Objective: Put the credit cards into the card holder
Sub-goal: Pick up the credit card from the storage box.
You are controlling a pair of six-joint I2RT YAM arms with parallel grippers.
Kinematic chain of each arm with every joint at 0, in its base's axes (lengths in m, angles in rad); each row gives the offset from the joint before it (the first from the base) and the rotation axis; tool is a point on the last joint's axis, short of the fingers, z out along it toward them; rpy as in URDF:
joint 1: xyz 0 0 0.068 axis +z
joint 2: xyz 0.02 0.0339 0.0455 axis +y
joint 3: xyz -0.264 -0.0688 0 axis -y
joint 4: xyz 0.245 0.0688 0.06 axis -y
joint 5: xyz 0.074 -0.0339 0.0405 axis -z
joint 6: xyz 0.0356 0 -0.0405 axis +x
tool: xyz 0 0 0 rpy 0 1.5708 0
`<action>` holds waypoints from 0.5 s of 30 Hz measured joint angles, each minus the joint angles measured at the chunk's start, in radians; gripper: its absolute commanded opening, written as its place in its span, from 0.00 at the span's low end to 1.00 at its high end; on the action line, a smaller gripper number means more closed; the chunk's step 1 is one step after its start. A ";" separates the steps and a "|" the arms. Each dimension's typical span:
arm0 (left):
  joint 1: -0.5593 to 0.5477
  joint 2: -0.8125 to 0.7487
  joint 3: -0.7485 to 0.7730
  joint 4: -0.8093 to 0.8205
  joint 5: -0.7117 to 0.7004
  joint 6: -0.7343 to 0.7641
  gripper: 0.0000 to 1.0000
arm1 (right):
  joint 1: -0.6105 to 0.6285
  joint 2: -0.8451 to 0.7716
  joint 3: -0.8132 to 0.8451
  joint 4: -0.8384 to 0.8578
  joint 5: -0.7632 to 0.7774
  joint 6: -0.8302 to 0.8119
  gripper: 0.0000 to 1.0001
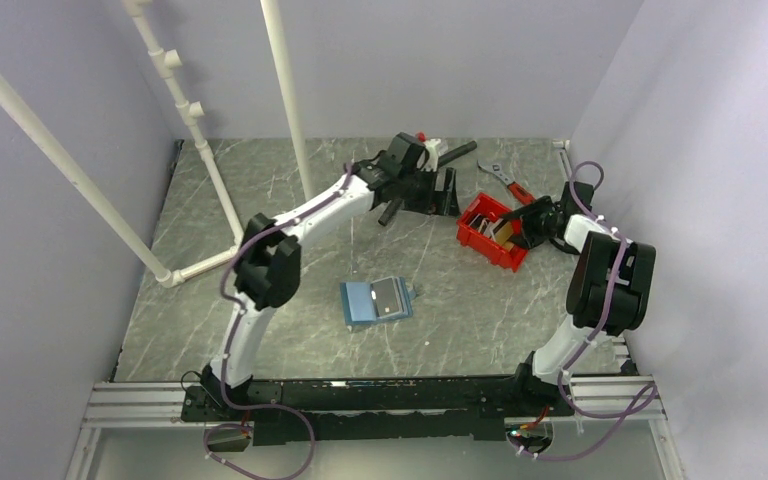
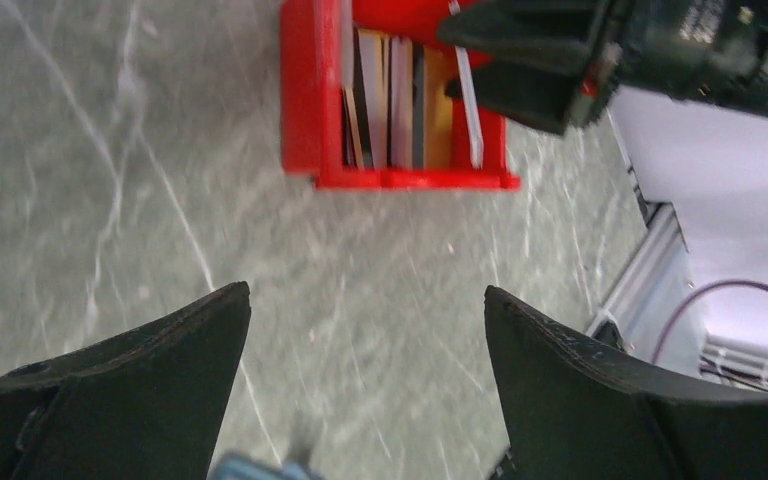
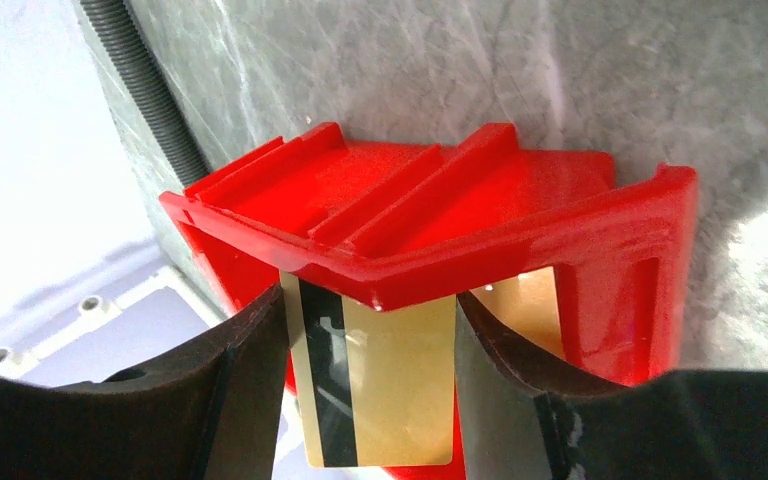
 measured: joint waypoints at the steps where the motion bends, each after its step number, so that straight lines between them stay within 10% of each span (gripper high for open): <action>1: -0.002 0.047 0.052 -0.003 -0.002 0.005 0.91 | -0.007 0.002 0.000 -0.006 -0.009 0.012 0.00; 15: -0.076 0.266 0.270 0.038 -0.016 0.134 0.95 | -0.058 0.008 0.008 -0.040 -0.091 0.087 0.00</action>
